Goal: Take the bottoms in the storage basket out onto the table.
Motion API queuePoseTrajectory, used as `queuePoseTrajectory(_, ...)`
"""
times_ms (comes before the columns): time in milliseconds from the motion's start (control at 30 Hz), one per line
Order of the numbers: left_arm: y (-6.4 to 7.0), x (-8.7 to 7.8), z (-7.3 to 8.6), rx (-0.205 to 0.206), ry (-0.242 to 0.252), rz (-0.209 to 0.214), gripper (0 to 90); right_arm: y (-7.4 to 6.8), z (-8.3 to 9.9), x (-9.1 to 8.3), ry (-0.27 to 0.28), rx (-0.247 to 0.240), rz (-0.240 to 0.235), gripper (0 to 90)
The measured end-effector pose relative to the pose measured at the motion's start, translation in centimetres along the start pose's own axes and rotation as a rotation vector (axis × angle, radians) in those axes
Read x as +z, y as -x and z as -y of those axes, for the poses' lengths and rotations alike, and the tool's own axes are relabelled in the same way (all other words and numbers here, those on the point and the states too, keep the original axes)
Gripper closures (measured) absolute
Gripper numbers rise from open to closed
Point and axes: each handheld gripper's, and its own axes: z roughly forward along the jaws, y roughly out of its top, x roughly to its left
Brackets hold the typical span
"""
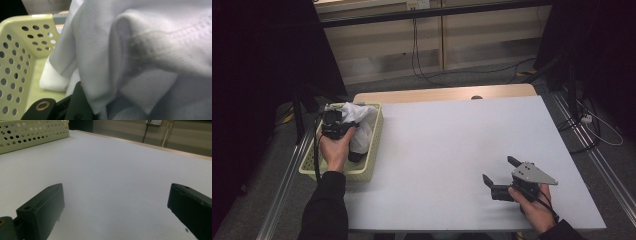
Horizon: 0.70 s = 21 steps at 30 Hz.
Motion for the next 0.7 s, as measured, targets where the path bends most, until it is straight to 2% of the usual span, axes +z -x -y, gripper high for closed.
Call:
queuePoseTrajectory(133, 0.0, -0.4, 0.1, -0.008, 0.031, -0.003, 68.0, 0.0, 0.0, 0.0, 0.000, 0.003, 0.001, 0.5)
queuePoseTrajectory(167, 0.0, -0.5, 0.3, -0.027, 0.050, 0.006, 67.9, 0.0, 0.0, 0.0, -0.001, 0.001, -0.002, 0.5)
queuePoseTrajectory(267, -0.1, -0.5, 0.6, -0.022, 0.059, -0.004, 67.9, -0.1, 0.0, 0.0, 0.001, -0.001, -0.005, 0.5)
queuePoseTrajectory(300, -0.4, -0.6, 0.8, -0.037, 0.062, 0.010, 67.9, -0.1, 0.0, 0.0, 0.001, -0.001, -0.004, 0.5)
queuePoseTrajectory(400, -0.5, -0.8, 0.8, -0.032, 0.076, 0.003, 67.8, -0.1, 0.0, 0.0, 0.000, 0.001, -0.005, 0.5)
queuePoseTrajectory(567, -0.5, -1.9, 0.5, -0.031, 0.114, 0.013, 67.8, -0.1, 0.0, 0.1, -0.001, -0.004, -0.009, 0.5)
queuePoseTrajectory(600, -0.5, -2.3, 0.4, -0.039, 0.141, 0.015, 67.7, -0.1, 0.0, 0.1, 0.000, -0.003, -0.011, 0.5)
queuePoseTrajectory(700, -0.6, -2.9, 0.3, -0.042, 0.167, 0.017, 67.7, -0.1, 0.0, 0.1, 0.002, -0.006, -0.013, 0.5)
